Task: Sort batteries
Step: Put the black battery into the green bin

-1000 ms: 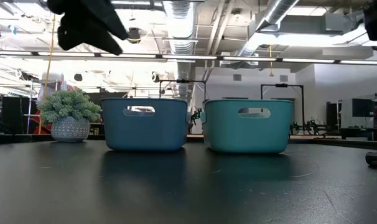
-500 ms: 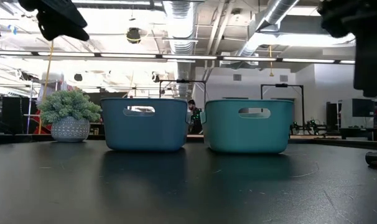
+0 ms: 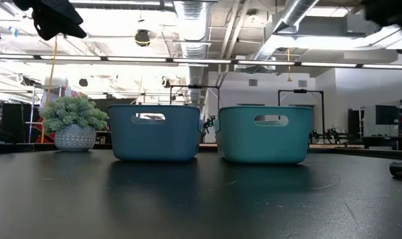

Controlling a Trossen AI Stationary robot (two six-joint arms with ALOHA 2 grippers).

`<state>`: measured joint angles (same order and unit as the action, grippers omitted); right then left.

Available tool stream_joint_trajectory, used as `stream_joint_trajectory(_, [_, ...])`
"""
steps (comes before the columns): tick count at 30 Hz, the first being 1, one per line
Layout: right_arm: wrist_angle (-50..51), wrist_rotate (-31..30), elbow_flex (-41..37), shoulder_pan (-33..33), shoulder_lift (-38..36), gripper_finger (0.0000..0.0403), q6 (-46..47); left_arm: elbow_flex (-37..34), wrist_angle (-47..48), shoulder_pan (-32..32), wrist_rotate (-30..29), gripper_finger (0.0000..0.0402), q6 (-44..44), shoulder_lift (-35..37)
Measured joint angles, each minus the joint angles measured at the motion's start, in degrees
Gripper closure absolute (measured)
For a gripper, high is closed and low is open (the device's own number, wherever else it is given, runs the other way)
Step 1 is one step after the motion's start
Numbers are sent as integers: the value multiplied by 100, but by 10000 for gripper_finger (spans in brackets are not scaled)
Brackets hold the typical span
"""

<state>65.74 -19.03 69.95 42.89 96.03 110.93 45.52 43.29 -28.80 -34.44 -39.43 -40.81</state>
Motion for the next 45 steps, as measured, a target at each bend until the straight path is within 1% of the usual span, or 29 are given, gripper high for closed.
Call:
stream_joint_trajectory(3, [12, 4, 0, 171, -4, 237, 122, 0, -20, 0, -21, 244, -103, -72])
stream_joint_trajectory(9, [-18, 17, -39, 428, -4, 164, 178, 0, -20, 0, -54, 244, -506, -280])
stream_joint_trajectory(12, [-192, 17, -203, 546, 9, 145, 176, 0, -27, 0, -91, 244, -713, -428])
stream_joint_trajectory(18, [-1047, -44, -679, 748, 84, 143, 170, 0, -31, 1, -100, 244, -1081, -754])
stream_joint_trajectory(23, [-1268, -68, -948, 719, 79, 143, 109, 0, -39, 2, -100, 244, -1229, -984])
stream_joint_trajectory(28, [-1402, -71, -1093, 647, 79, 143, -41, 0, -64, 2, -96, 244, -1323, -1070])
stream_joint_trajectory(33, [-2160, -66, -1370, 562, 83, 143, -319, 0, -68, 2, -92, 244, -1376, -1068])
stream_joint_trajectory(45, [-1994, -52, -1436, 296, 83, 143, -523, 0, -67, 2, -83, 244, -1236, -1068])
